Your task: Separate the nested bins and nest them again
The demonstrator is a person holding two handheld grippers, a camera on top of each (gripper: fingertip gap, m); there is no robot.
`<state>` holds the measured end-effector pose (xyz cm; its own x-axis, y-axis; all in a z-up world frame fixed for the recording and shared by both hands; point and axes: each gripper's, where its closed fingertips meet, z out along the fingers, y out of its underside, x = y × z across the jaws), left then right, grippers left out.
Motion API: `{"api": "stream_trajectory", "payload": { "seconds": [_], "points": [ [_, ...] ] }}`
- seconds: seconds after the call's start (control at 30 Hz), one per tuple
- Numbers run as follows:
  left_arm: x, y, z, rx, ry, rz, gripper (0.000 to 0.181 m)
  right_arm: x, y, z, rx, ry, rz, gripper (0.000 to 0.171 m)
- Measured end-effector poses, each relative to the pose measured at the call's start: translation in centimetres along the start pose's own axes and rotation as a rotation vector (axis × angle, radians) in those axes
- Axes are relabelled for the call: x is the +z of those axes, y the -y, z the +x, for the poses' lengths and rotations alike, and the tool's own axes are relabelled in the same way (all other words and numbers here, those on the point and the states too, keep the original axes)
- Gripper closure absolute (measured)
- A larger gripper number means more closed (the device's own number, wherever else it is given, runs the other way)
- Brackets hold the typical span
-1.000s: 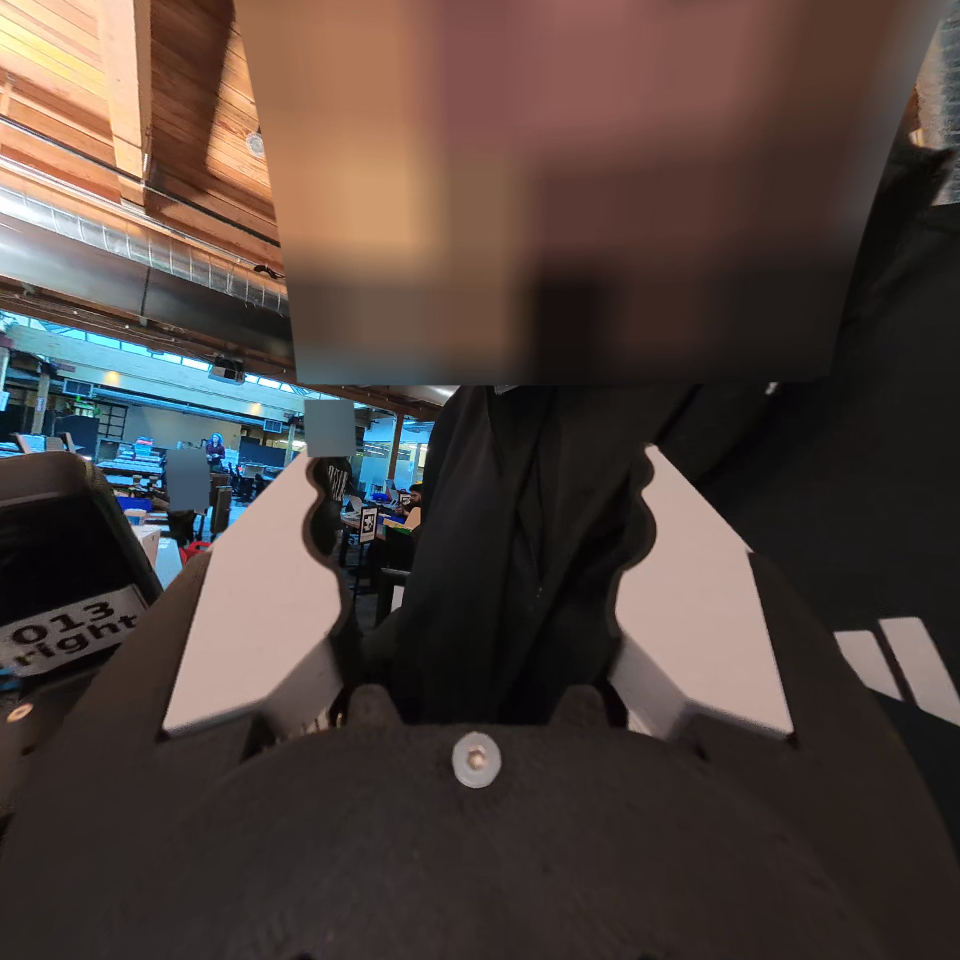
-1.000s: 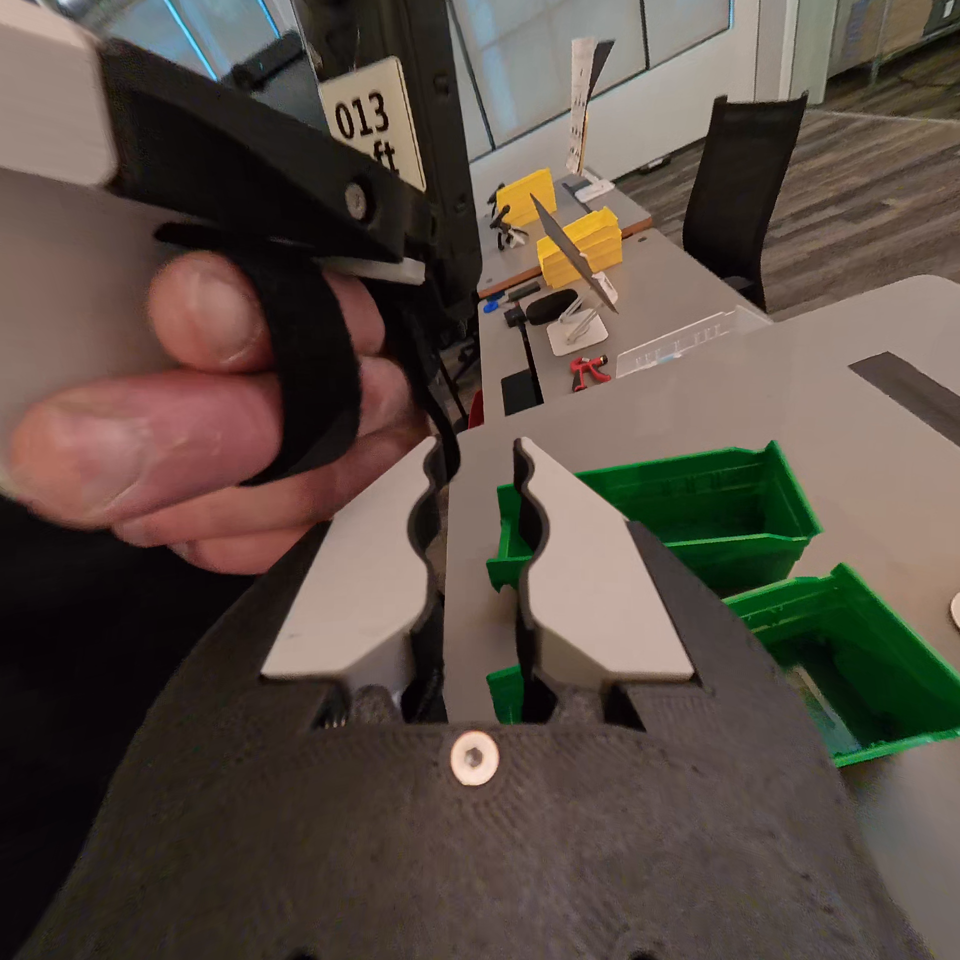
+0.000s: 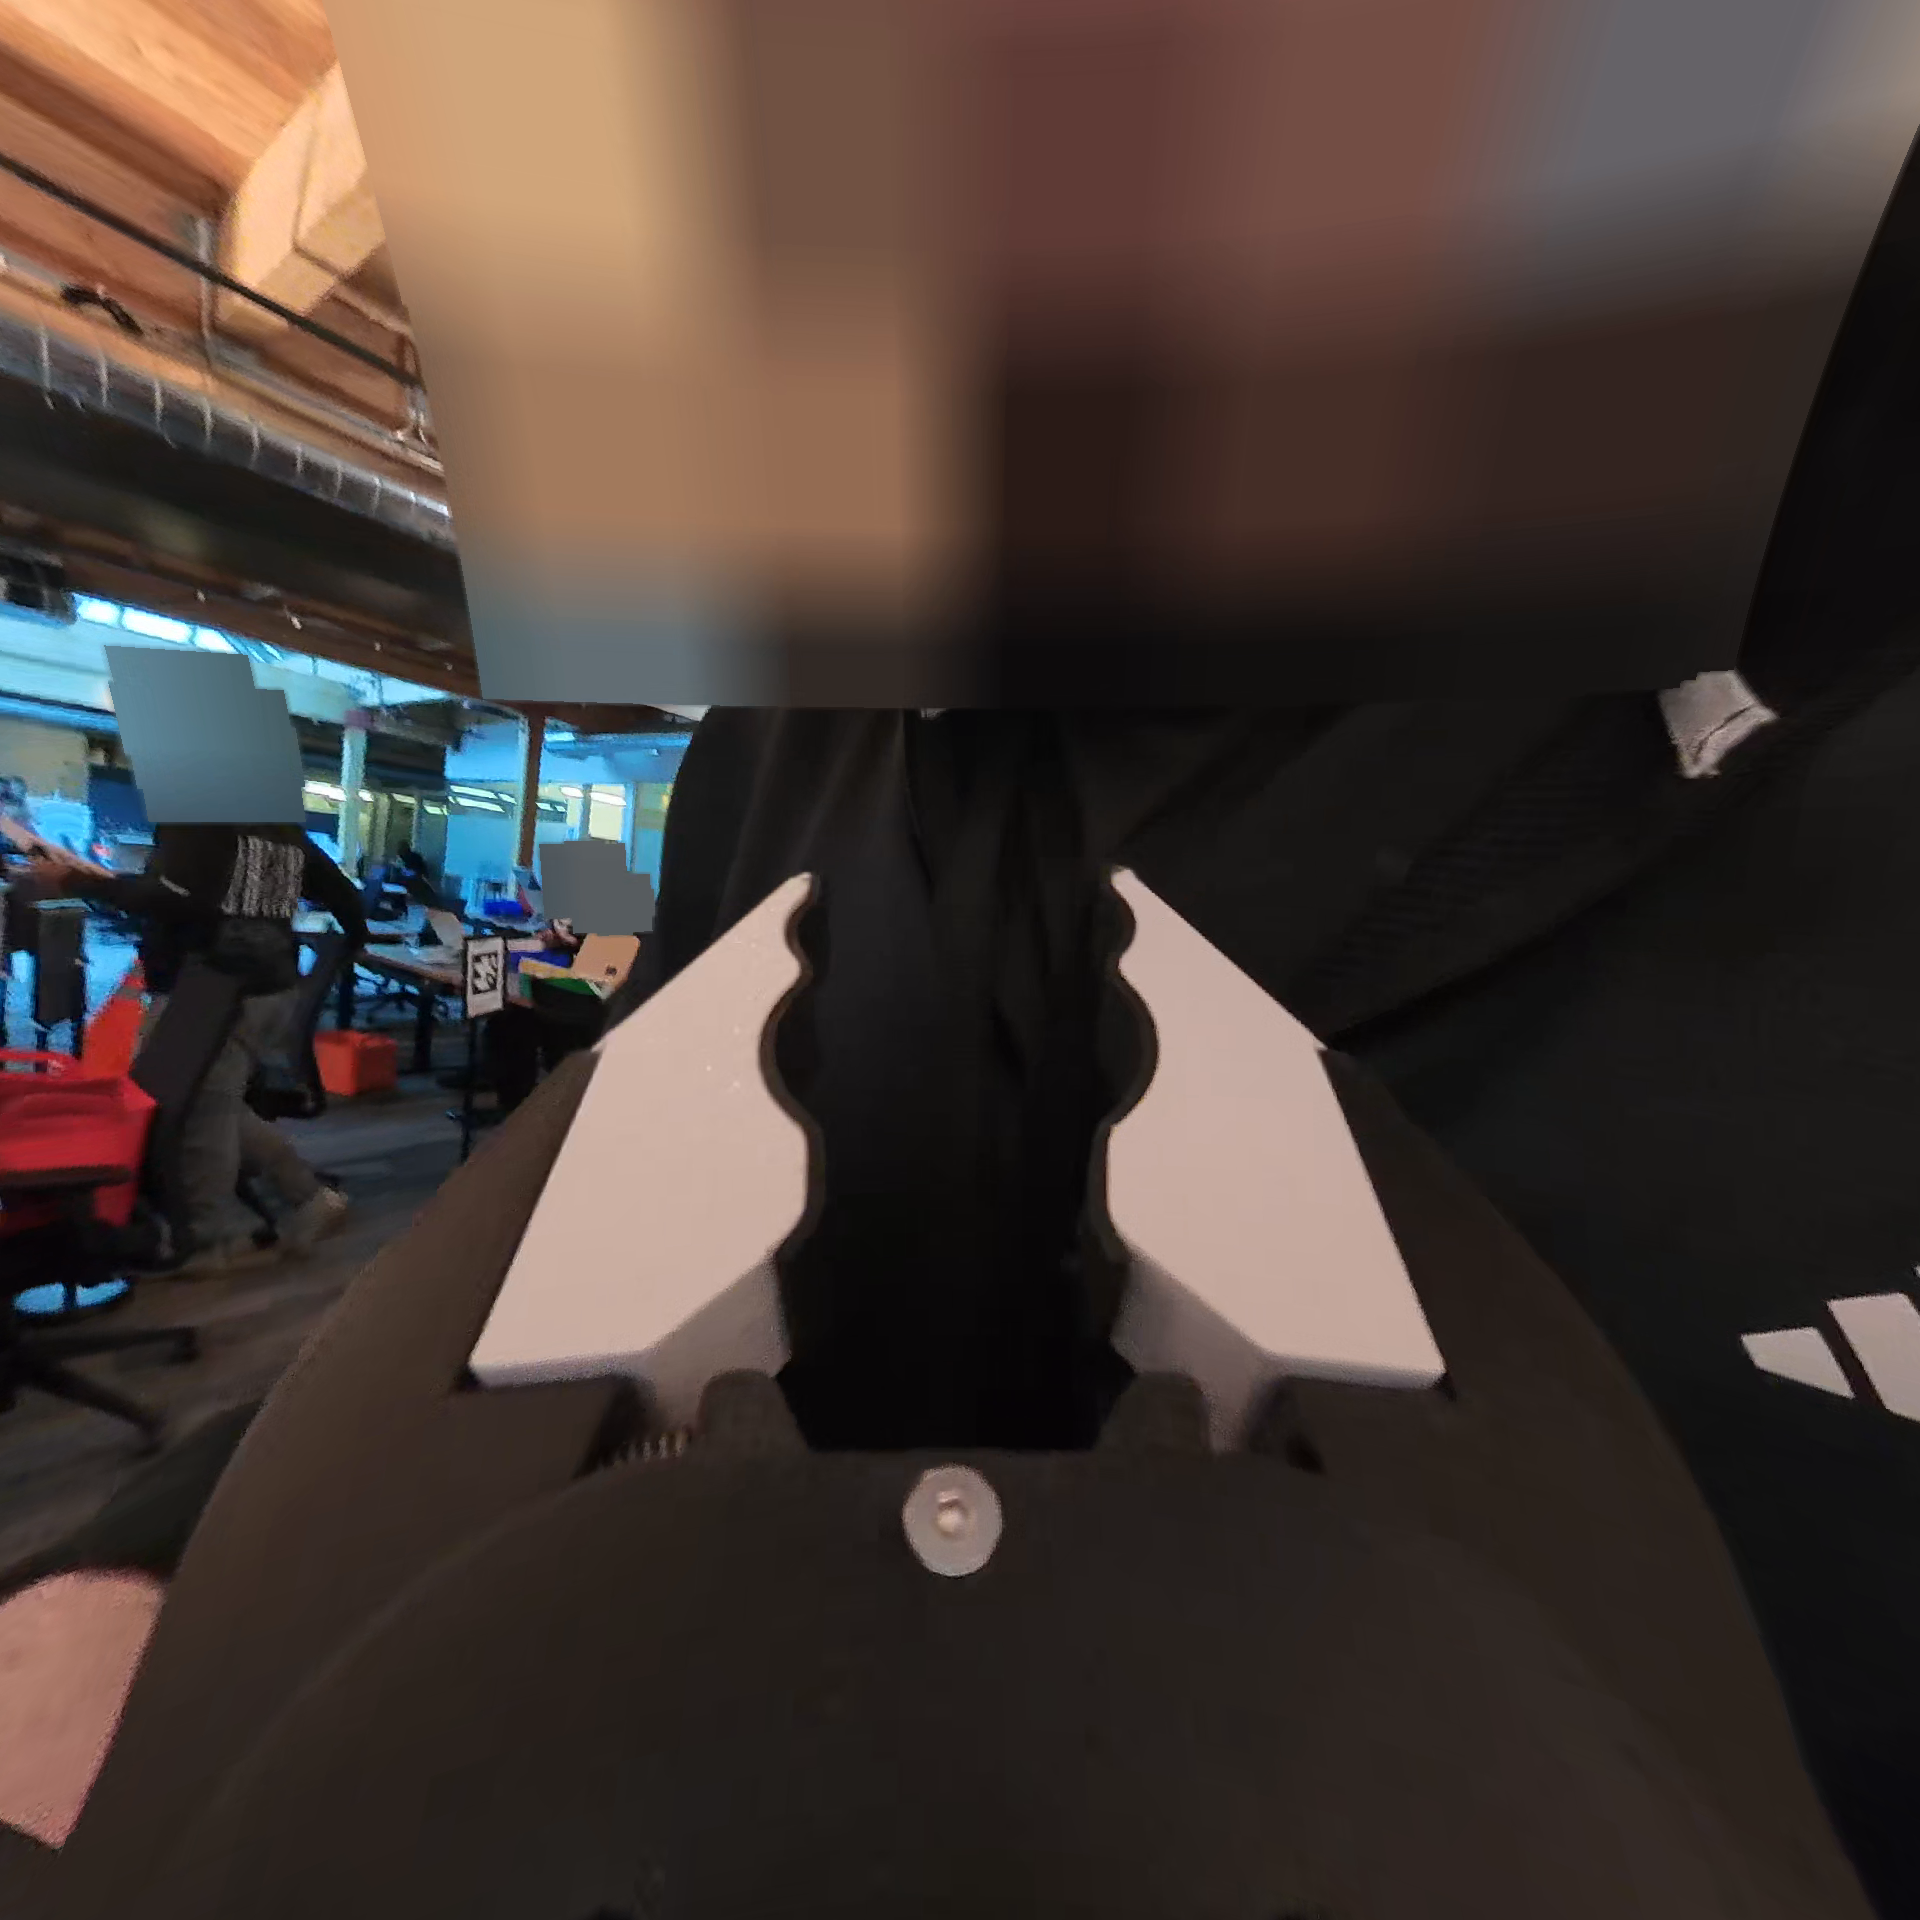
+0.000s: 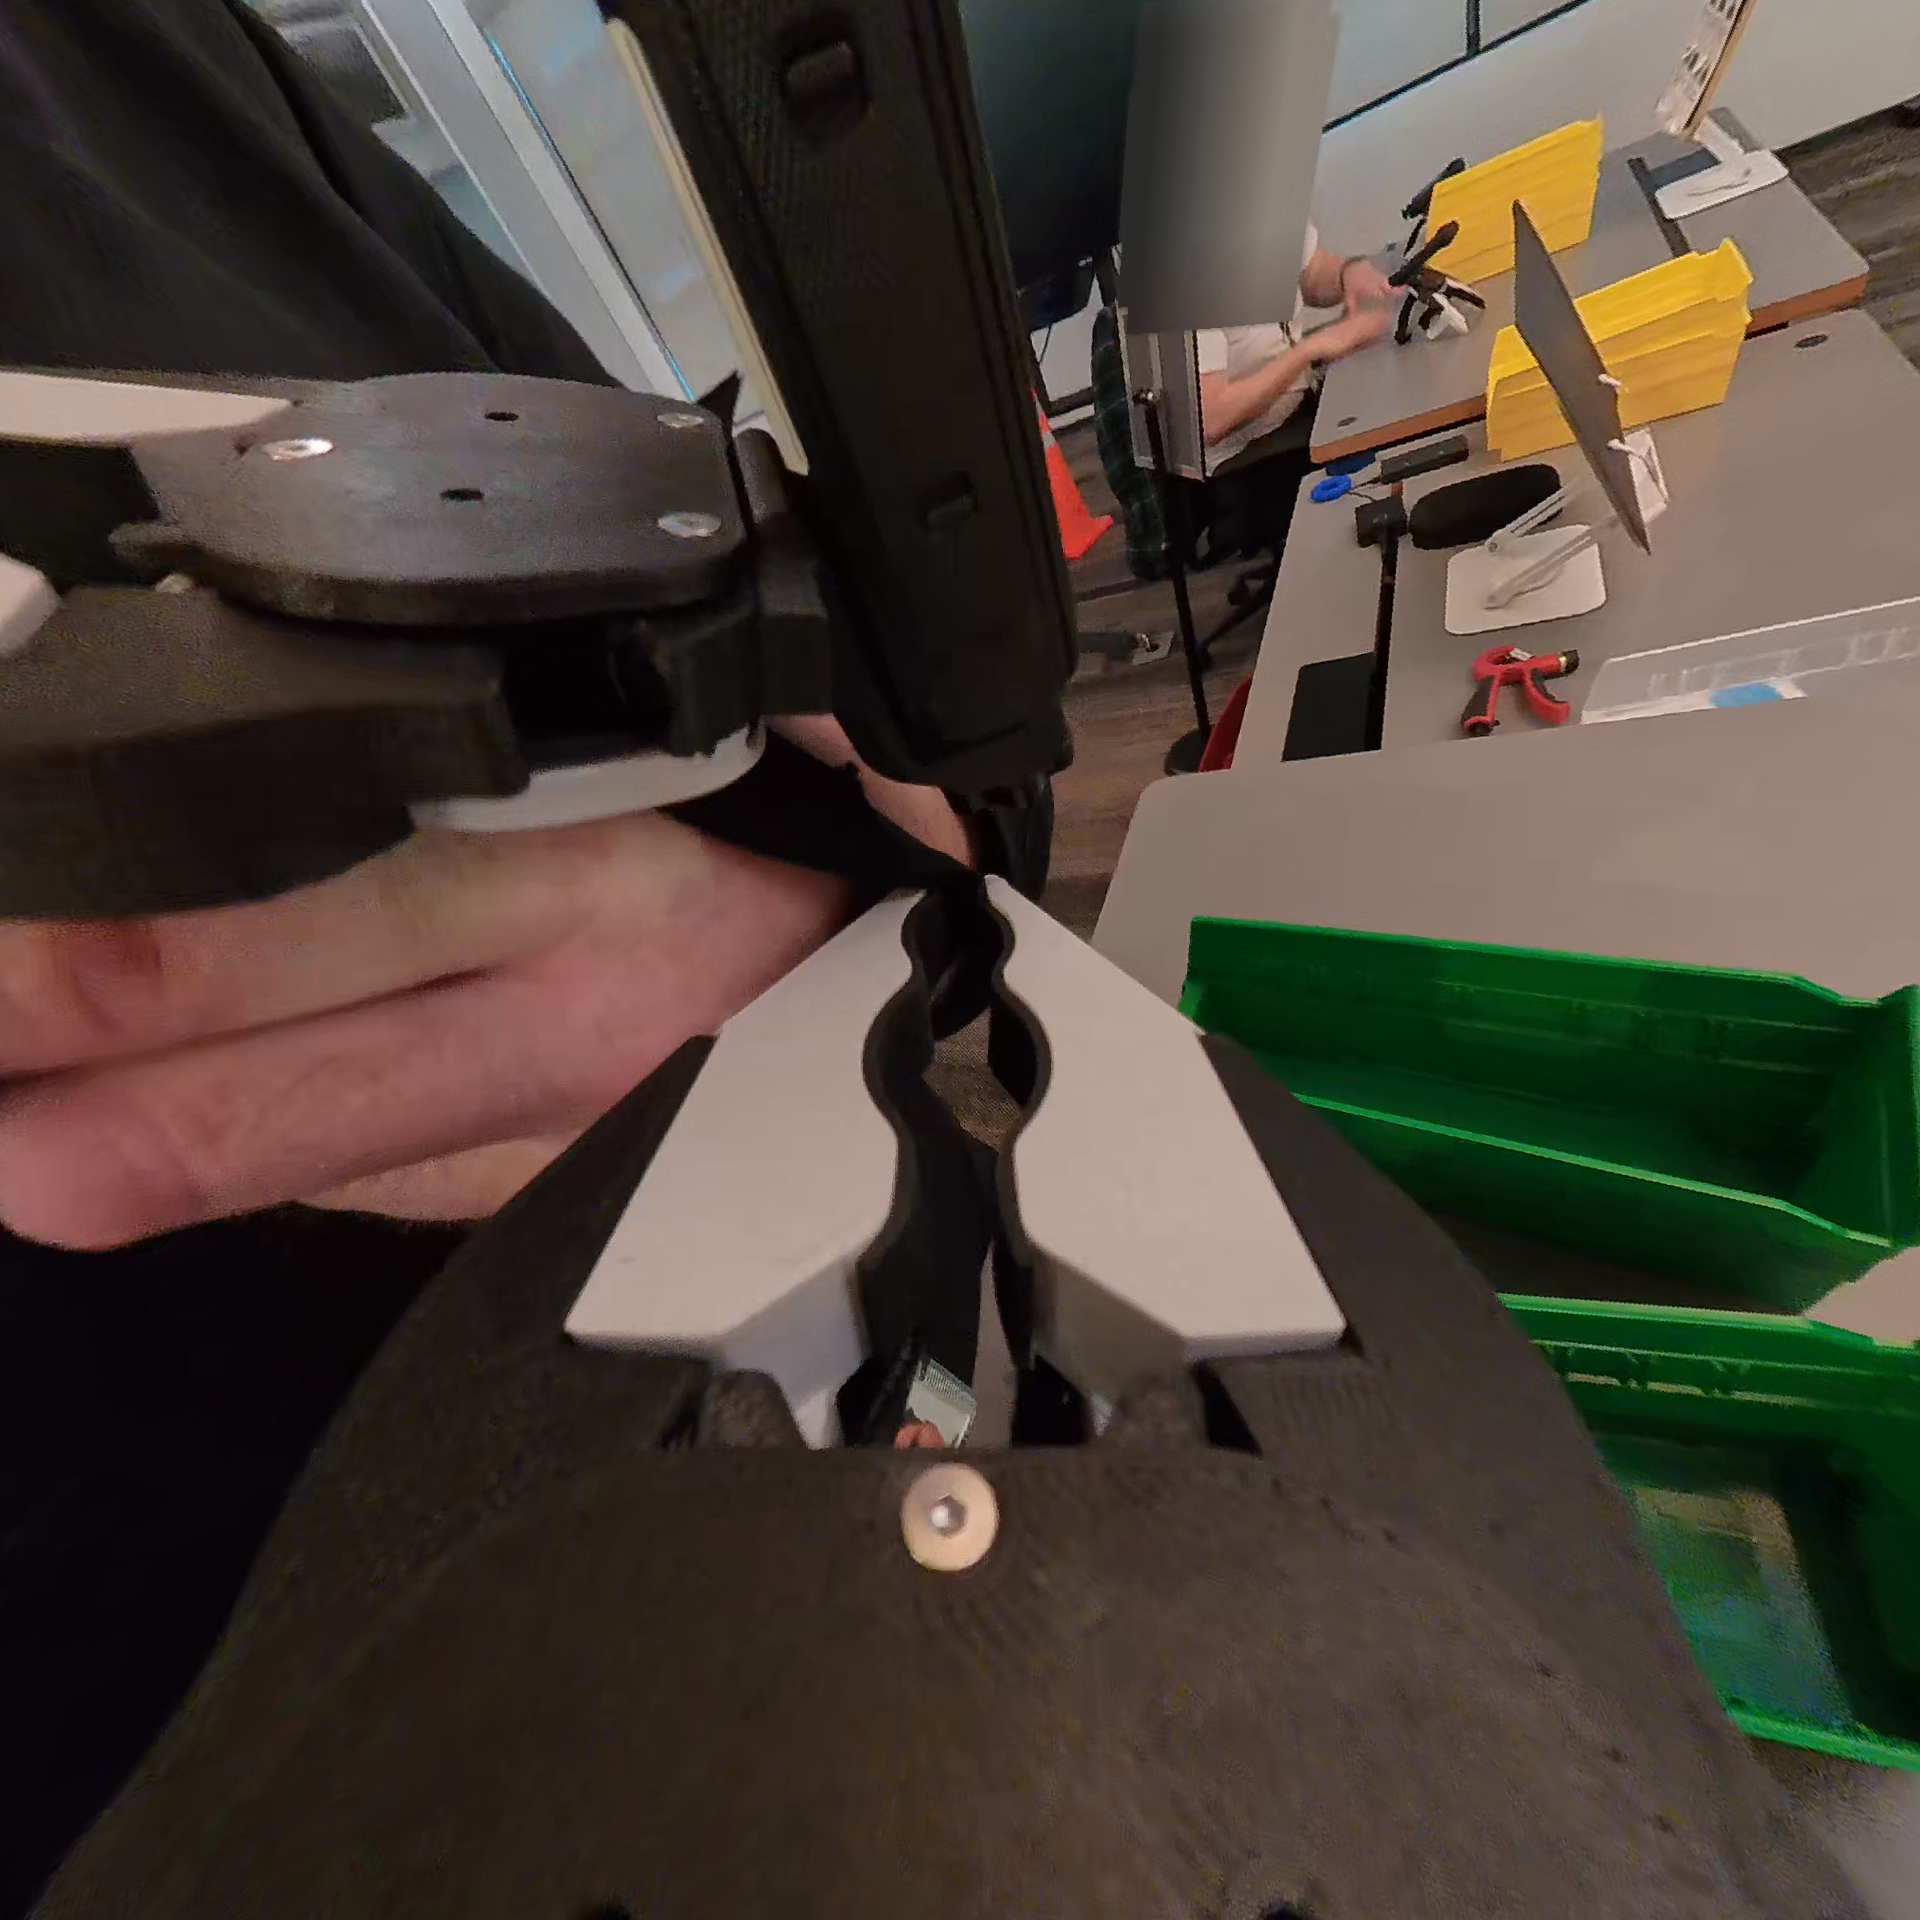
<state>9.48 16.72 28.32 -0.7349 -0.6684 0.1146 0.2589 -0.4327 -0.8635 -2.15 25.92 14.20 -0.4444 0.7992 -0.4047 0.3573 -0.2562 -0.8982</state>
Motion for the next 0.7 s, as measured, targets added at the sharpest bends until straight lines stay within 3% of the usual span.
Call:
{"api": "stream_trajectory", "payload": {
  "seconds": [0.07,0.17,0.23,0.33,0.37,0.4,0.47,0.57,0.7],
  "points": [
    [0.0,0.2,0.5,0.058,0.005,-0.031,0.129,-0.2,0.7,0.0,-0.008,0.007,0.033,0.170],
    [-1.1,2.5,0.7,0.184,0.119,-0.018,0.109,-1.8,2.5,0.4,-0.055,-0.044,0.126,0.167],
    [-3.5,5.6,1.7,0.227,0.173,0.112,0.112,-3.1,3.8,0.8,-0.066,-0.087,0.223,0.161],
    [-8.1,8.2,2.5,0.293,0.363,0.180,0.101,-5.6,4.8,1.1,-0.044,-0.107,0.390,0.162],
    [-9.9,8.9,2.2,0.313,0.463,0.208,0.107,-6.6,5.2,0.7,-0.052,-0.097,0.458,0.167],
    [-11.9,8.9,1.3,0.319,0.590,0.211,0.126,-7.3,5.6,0.1,-0.079,-0.089,0.506,0.167],
    [-15.8,8.8,0.2,0.322,0.760,0.281,0.165,-8.1,6.4,-1.6,-0.152,-0.056,0.566,0.171],
    [-19.4,4.0,-4.3,0.216,1.016,0.107,0.163,-7.1,7.1,-4.3,-0.239,0.020,0.565,0.171],
    [-18.5,-0.5,-7.4,0.145,1.041,-0.004,0.153,-4.3,7.6,-7.3,-0.294,0.131,0.539,0.171]
  ]
}}
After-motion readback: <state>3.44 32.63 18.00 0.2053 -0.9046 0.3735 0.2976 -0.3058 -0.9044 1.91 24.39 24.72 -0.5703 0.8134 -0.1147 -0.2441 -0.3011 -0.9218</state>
